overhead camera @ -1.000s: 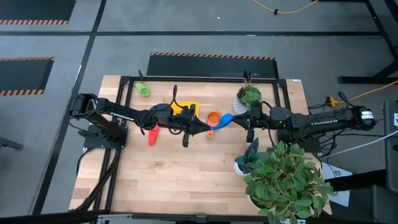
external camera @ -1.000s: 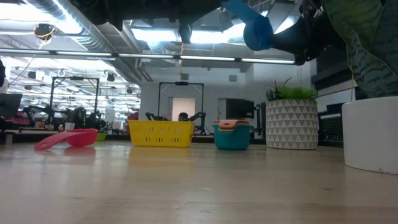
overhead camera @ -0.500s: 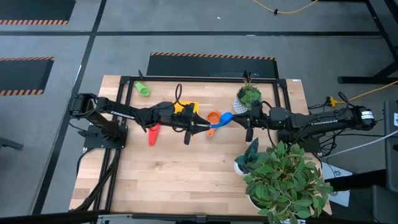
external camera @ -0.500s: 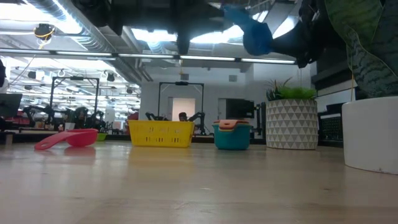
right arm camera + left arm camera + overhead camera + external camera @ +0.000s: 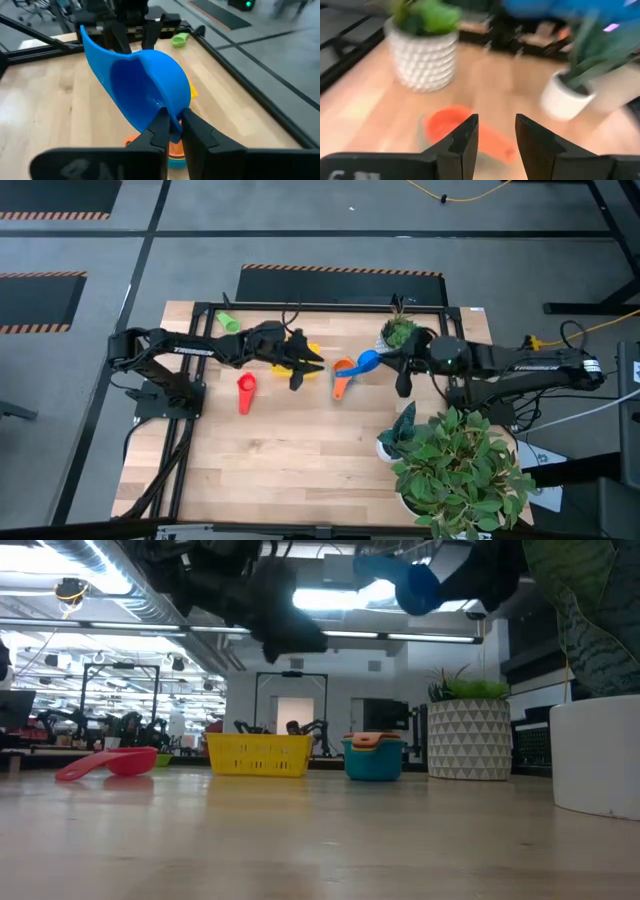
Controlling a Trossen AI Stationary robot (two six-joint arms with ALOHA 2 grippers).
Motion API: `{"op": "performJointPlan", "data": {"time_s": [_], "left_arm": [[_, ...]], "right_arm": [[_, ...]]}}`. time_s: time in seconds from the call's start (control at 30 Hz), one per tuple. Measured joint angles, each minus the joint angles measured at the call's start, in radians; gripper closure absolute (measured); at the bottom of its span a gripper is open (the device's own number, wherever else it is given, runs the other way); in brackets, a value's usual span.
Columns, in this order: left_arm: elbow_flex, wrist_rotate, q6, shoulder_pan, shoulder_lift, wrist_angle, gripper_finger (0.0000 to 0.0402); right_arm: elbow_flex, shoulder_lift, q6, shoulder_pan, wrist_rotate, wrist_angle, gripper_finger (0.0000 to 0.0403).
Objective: Nest measuring cups in basket
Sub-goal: Stack the blue measuring cup into the orange measuring cup
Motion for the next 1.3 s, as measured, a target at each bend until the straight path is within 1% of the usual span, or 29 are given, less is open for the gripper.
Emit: {"op": "performJointPlan", "data": {"time_s": [0.07,0.13,0.27,0.4,0.5,0.67,0.87,1.0,1.3], "left_arm": [[-0.001,-0.031,0.028,0.027,-0.027,-0.099,0.0279],[-0.002,-0.052,0.058,0.047,-0.059,-0.16,0.0279],[-0.002,-0.07,0.077,0.073,-0.113,-0.258,0.0279],[-0.002,-0.077,0.078,0.073,-0.148,-0.289,0.0279],[-0.002,-0.077,0.078,0.067,-0.148,-0.295,0.0279],[-0.002,-0.077,0.079,0.055,-0.148,-0.296,0.0279],[-0.002,-0.077,0.085,0.043,-0.148,-0.295,0.0279],[-0.002,-0.077,0.085,0.043,-0.148,-0.297,0.0279],[-0.002,-0.077,0.084,0.042,-0.148,-0.304,0.0279]], "right_arm": [[0.056,0.015,-0.003,-0.028,-0.001,-0.06,0.0369],[0.11,0.038,-0.003,-0.063,-0.006,-0.124,0.0369],[0.21,0.107,-0.004,-0.144,-0.099,-0.219,0.0369],[0.289,0.212,-0.012,-0.223,-0.249,-0.292,0.0369],[0.34,0.298,-0.053,-0.265,-0.354,-0.331,0.0368],[0.416,0.426,-0.105,-0.304,-0.438,-0.366,0.0368],[0.504,0.561,-0.161,-0.331,-0.569,-0.427,0.0368],[0.541,0.638,-0.192,-0.34,-0.582,-0.475,0.0367],[0.546,0.77,-0.216,-0.368,-0.583,-0.491,0.0367]]}}
